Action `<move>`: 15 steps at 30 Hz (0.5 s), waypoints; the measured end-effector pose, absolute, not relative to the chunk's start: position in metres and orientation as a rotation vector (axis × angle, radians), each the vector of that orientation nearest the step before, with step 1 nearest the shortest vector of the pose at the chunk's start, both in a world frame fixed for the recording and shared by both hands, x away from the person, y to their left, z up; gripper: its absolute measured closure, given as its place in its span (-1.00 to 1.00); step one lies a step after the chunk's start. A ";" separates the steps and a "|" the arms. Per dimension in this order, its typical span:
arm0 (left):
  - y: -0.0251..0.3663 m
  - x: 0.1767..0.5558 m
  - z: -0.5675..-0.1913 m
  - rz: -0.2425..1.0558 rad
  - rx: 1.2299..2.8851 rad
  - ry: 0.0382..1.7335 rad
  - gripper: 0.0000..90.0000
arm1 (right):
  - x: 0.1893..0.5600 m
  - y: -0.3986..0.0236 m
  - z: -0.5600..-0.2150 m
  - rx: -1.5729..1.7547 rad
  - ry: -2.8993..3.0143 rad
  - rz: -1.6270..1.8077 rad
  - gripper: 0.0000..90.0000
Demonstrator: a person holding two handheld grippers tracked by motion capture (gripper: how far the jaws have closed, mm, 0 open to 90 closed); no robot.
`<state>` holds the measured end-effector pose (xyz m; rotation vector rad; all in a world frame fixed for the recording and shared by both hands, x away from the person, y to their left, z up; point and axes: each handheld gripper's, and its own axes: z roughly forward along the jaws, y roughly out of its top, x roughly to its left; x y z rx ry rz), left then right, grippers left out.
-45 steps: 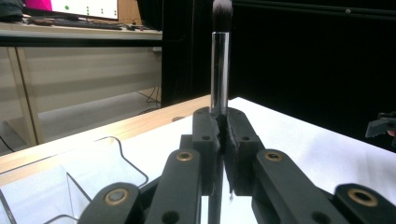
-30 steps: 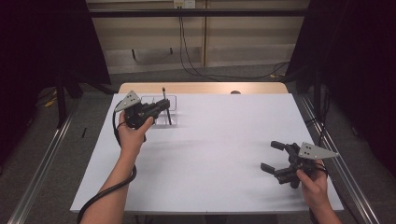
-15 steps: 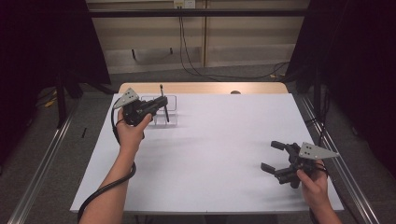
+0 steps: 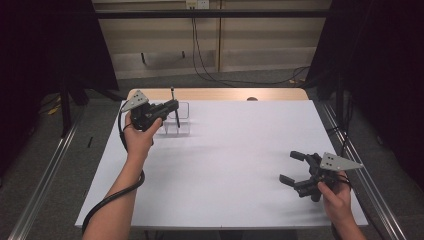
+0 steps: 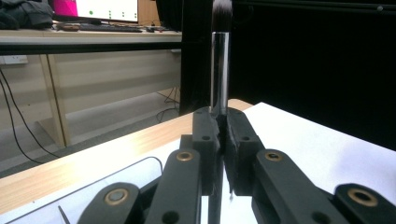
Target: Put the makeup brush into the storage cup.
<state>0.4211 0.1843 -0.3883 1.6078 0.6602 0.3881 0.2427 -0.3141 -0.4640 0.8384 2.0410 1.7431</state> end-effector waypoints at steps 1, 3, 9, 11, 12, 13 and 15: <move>0.185 0.422 -0.388 0.394 1.615 0.657 0.86 | 0.243 -0.314 -0.464 0.840 2.042 1.742 -0.95; 0.186 0.422 -0.386 0.397 1.613 0.659 0.86 | 0.243 -0.314 -0.464 0.841 2.041 1.742 -0.95; 0.186 0.424 -0.383 0.395 1.604 0.664 0.86 | 0.242 -0.313 -0.464 0.838 2.043 1.744 -0.95; 0.186 0.425 -0.382 0.399 1.605 0.666 0.86 | 0.242 -0.313 -0.464 0.841 2.044 1.745 -0.95; 0.186 0.426 -0.382 0.403 1.603 0.666 0.86 | 0.242 -0.313 -0.464 0.840 2.045 1.746 -0.95; 0.186 0.426 -0.382 0.401 1.605 0.667 0.86 | 0.242 -0.313 -0.464 0.840 2.044 1.746 -0.95; 0.187 0.427 -0.381 0.398 1.599 0.670 0.86 | 0.242 -0.313 -0.464 0.840 2.044 1.745 -0.95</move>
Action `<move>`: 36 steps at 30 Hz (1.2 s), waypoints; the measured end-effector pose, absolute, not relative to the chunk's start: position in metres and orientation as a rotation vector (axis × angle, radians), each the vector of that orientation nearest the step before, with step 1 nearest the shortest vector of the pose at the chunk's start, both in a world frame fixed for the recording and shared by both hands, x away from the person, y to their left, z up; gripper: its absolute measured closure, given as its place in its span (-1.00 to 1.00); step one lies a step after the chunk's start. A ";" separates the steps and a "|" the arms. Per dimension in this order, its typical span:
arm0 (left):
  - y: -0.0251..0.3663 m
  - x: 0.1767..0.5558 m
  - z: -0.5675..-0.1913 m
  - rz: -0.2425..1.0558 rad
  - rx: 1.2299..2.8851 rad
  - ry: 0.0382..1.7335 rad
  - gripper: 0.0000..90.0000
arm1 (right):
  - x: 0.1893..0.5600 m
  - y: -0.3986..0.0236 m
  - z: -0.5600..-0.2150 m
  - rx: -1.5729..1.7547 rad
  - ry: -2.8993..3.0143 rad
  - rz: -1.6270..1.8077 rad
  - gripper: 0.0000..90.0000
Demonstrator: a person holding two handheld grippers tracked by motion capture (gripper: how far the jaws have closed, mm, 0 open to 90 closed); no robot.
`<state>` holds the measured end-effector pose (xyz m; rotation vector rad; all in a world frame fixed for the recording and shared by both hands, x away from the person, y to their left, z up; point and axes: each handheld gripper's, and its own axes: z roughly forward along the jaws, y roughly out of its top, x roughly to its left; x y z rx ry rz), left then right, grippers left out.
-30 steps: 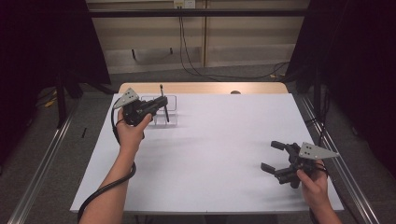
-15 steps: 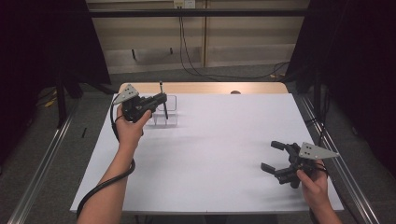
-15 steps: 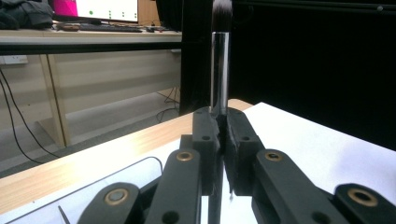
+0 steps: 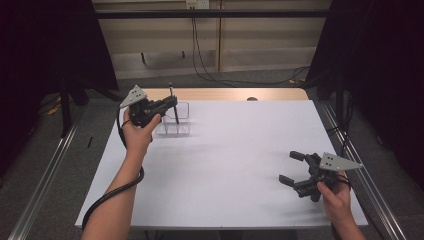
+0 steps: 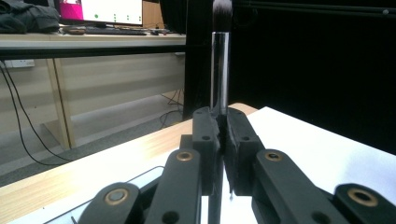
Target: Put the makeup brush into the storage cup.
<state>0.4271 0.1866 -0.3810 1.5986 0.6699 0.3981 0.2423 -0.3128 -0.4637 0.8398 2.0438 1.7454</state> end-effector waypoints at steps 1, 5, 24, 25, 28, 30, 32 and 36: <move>0.186 0.428 -0.381 0.400 1.593 0.672 0.86 | 0.242 -0.313 -0.464 0.839 2.043 1.747 -0.95; 0.187 0.430 -0.380 0.404 1.602 0.672 0.86 | 0.242 -0.312 -0.464 0.835 2.046 1.747 -0.95; 0.189 0.436 -0.373 0.431 1.596 0.686 0.86 | 0.242 -0.313 -0.464 0.829 2.047 1.738 -0.95; 0.190 0.437 -0.373 0.434 1.601 0.685 0.86 | 0.242 -0.313 -0.464 0.827 2.048 1.735 -0.95; 0.191 0.438 -0.373 0.438 1.598 0.688 0.86 | 0.242 -0.313 -0.463 0.829 2.044 1.739 -0.95; 0.193 0.439 -0.372 0.446 1.607 0.688 0.86 | 0.242 -0.314 -0.463 0.830 2.043 1.739 -0.95; 0.193 0.439 -0.372 0.446 1.600 0.694 0.86 | 0.242 -0.314 -0.463 0.830 2.044 1.738 -0.95; 0.195 0.440 -0.370 0.452 1.594 0.698 0.86 | 0.242 -0.314 -0.463 0.831 2.041 1.739 -0.95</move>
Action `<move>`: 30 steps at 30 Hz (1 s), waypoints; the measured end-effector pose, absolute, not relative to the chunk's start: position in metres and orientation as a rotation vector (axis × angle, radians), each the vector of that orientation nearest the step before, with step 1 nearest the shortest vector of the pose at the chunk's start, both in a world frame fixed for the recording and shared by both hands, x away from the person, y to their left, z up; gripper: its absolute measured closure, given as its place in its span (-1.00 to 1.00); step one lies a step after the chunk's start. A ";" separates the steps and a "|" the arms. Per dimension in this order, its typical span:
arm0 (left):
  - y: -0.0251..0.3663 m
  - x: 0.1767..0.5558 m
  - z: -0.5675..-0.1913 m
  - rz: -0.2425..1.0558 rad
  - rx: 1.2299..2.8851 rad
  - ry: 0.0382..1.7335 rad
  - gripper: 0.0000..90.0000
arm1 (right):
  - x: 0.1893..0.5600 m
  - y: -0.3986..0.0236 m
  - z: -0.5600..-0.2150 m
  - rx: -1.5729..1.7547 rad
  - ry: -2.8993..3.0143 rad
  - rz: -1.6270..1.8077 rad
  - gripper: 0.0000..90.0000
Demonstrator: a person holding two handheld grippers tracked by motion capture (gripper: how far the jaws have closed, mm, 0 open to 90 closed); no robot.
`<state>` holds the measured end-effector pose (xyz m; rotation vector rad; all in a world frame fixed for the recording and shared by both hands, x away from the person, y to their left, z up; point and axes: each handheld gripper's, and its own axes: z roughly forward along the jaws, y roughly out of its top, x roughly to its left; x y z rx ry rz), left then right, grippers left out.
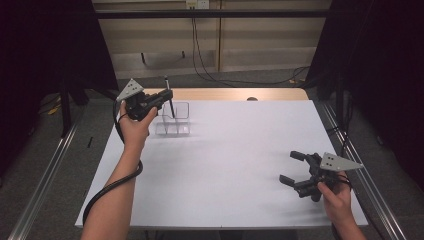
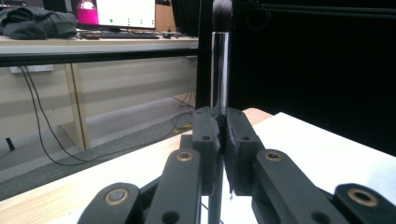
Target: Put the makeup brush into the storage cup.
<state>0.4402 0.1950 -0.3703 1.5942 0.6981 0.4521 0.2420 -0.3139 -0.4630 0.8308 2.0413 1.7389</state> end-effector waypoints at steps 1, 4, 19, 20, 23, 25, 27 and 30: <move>0.195 0.440 -0.370 0.451 1.588 0.702 0.86 | 0.242 -0.314 -0.463 0.830 2.041 1.739 -0.95; 0.196 0.442 -0.368 0.456 1.590 0.701 0.86 | 0.242 -0.314 -0.463 0.831 2.038 1.739 -0.95; 0.201 0.447 -0.368 0.472 1.574 0.727 0.86 | 0.241 -0.314 -0.463 0.827 2.043 1.725 -0.95; 0.201 0.448 -0.368 0.470 1.567 0.732 0.86 | 0.241 -0.313 -0.463 0.827 2.045 1.726 -0.95; 0.203 0.449 -0.369 0.478 1.566 0.740 0.86 | 0.241 -0.313 -0.463 0.827 2.044 1.726 -0.95; 0.203 0.450 -0.370 0.484 1.568 0.745 0.86 | 0.241 -0.314 -0.463 0.827 2.044 1.727 -0.95; 0.203 0.451 -0.370 0.486 1.565 0.753 0.86 | 0.241 -0.314 -0.463 0.826 2.046 1.726 -0.95; 0.204 0.452 -0.371 0.494 1.565 0.755 0.86 | 0.241 -0.314 -0.463 0.827 2.045 1.730 -0.95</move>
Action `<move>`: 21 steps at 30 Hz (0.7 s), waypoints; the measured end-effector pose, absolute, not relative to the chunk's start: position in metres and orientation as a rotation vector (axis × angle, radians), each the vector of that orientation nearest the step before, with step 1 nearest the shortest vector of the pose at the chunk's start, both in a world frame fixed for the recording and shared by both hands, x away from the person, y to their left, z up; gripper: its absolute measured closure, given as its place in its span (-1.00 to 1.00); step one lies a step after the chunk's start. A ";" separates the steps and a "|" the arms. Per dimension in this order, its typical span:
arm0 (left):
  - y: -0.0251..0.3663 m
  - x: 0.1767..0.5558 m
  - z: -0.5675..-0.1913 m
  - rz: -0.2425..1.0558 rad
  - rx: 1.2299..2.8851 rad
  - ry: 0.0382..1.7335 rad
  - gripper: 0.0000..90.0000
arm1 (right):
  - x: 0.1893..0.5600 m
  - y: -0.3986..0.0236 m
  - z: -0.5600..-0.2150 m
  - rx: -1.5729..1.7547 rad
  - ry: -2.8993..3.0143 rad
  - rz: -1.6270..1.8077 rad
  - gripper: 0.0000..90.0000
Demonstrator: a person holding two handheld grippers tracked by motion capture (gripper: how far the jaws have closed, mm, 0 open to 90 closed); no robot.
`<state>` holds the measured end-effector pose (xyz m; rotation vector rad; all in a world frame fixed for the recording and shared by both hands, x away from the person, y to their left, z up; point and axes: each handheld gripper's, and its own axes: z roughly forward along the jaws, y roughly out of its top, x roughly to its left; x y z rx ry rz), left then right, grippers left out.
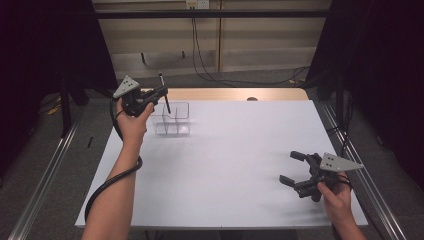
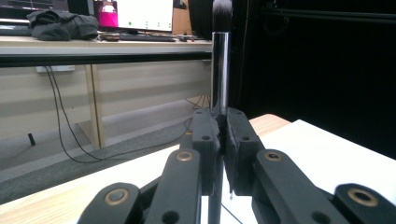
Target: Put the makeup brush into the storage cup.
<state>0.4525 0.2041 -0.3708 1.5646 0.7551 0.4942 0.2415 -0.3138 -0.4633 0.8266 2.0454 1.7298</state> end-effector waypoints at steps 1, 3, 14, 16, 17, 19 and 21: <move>0.205 0.453 -0.371 0.499 1.569 0.759 0.86 | 0.241 -0.314 -0.463 0.827 2.046 1.729 -0.95; 0.205 0.454 -0.371 0.495 1.561 0.761 0.86 | 0.241 -0.314 -0.463 0.827 2.047 1.727 -0.95; 0.208 0.458 -0.370 0.531 1.556 0.777 0.86 | 0.242 -0.314 -0.464 0.827 2.052 1.726 -0.95; 0.208 0.459 -0.370 0.534 1.550 0.783 0.86 | 0.242 -0.314 -0.464 0.829 2.049 1.726 -0.95; 0.208 0.460 -0.370 0.534 1.546 0.787 0.86 | 0.242 -0.314 -0.464 0.828 2.048 1.728 -0.95; 0.208 0.461 -0.369 0.540 1.556 0.783 0.86 | 0.242 -0.314 -0.464 0.827 2.049 1.727 -0.95; 0.208 0.462 -0.369 0.541 1.555 0.789 0.86 | 0.242 -0.314 -0.464 0.828 2.047 1.728 -0.95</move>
